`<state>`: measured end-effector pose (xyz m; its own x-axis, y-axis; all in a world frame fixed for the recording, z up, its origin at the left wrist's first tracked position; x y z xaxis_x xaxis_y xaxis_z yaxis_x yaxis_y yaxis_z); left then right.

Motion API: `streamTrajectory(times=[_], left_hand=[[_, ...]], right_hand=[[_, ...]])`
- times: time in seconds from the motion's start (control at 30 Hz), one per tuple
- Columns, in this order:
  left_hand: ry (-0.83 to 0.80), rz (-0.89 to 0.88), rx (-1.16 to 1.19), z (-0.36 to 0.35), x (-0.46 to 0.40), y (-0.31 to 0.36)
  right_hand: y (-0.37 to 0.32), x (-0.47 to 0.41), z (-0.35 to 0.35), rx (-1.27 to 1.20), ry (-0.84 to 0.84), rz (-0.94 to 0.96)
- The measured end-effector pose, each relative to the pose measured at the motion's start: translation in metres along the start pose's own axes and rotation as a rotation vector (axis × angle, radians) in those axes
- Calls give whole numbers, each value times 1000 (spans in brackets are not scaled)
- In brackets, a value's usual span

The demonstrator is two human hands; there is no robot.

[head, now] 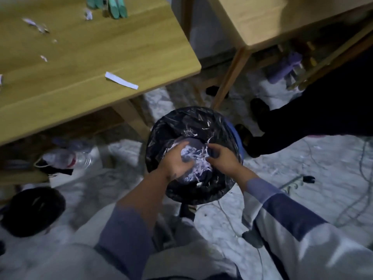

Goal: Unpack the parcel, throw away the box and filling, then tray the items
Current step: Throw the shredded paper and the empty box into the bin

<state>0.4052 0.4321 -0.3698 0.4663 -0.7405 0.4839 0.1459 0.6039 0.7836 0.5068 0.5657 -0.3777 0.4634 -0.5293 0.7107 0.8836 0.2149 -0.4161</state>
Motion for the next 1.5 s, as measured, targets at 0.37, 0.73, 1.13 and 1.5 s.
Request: streamTrajectory(times=[0.37, 0.73, 1.13, 1.5], left_hand=[[136, -164, -164, 75, 35, 83], [485, -158, -273, 228, 90, 84], [688, 55, -588, 382, 96, -51], [580, -115, -803, 445, -2, -70]], right_hand=[[-98, 66, 59, 76, 44, 216], [-257, 106, 64, 206, 131, 500], [-341, 27, -32, 534, 247, 354], [-448, -32, -58, 533, 538, 367]])
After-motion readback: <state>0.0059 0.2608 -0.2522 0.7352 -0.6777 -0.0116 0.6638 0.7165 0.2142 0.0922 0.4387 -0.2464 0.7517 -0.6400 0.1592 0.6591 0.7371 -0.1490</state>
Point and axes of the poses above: each hand's wrist, its own x-axis away from the middle knuckle, its own z-axis out of the back of the hand, y = z × x, the point moved 7 cm from there along -x, towards the middle knuckle, and after that the axes turned 10 degrees about -z, right-handed, at the moved point
